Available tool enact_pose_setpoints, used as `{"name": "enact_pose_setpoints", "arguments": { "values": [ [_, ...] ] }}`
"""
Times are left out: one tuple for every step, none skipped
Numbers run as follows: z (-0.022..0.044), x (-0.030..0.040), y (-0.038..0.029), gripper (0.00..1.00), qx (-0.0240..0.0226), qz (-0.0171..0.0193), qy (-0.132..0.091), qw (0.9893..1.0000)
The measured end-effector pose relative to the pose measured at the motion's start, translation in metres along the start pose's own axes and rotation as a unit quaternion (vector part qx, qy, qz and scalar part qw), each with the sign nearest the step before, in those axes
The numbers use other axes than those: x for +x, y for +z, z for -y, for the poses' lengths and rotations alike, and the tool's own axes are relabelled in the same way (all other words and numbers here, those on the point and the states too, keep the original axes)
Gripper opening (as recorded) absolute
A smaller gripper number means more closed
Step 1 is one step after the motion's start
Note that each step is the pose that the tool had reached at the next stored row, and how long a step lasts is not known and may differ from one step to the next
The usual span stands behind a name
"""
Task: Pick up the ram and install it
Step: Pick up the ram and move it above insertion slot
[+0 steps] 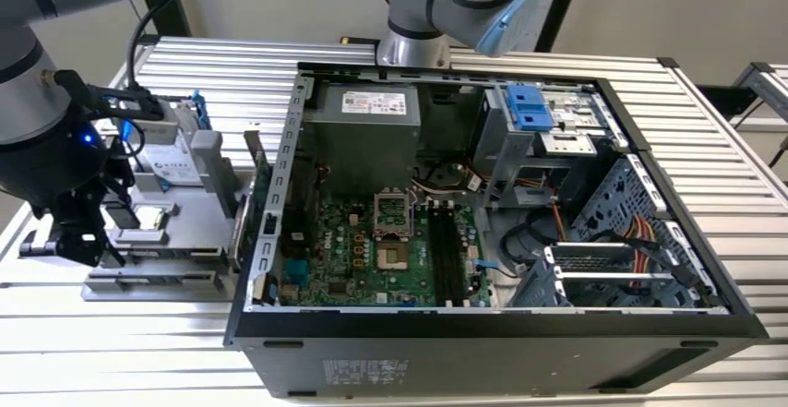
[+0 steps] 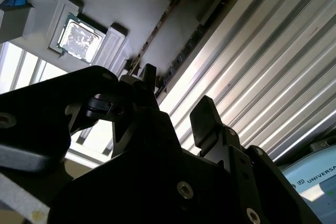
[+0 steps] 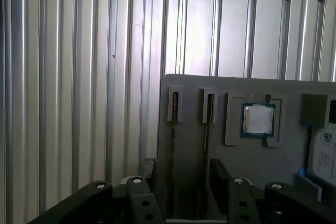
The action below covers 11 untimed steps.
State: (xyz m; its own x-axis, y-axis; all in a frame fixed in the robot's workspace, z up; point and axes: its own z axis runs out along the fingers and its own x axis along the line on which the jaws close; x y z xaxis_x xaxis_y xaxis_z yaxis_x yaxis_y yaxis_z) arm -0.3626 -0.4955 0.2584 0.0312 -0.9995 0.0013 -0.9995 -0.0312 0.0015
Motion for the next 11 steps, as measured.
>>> {"name": "enact_pose_setpoints", "arguments": {
  "values": [
    [0.0000,0.0000,0.0000,1.00,0.0000,0.0000,0.000,1.0000],
    [0.0000,0.0000,0.0009,1.00,-0.0001,-0.0001,0.000,1.0000],
    [0.0000,0.0000,0.0022,1.00,-0.0001,0.0000,0.000,1.0000],
    [0.0000,0.0000,0.0023,1.00,-0.0001,0.0000,0.000,1.0000],
    [0.0000,0.0000,0.0025,1.00,-0.0001,-0.0001,0.000,1.0000],
    [0.0000,0.0000,0.0026,1.00,-0.0001,-0.0001,0.000,1.0000],
    [0.0000,0.0000,0.0029,1.00,-0.0001,0.0000,0.000,1.0000],
    [0.0000,0.0000,0.0031,1.00,-0.0002,0.0000,0.000,1.0000],
    [0.0000,0.0000,0.0034,1.00,-0.0003,0.0000,0.000,1.0000],
    [0.0000,0.0000,0.0037,1.00,-0.0004,0.0000,0.000,1.0000],
    [0.0000,-0.0001,0.0040,1.00,-0.0006,0.0000,0.000,1.0000]
  ]
}}
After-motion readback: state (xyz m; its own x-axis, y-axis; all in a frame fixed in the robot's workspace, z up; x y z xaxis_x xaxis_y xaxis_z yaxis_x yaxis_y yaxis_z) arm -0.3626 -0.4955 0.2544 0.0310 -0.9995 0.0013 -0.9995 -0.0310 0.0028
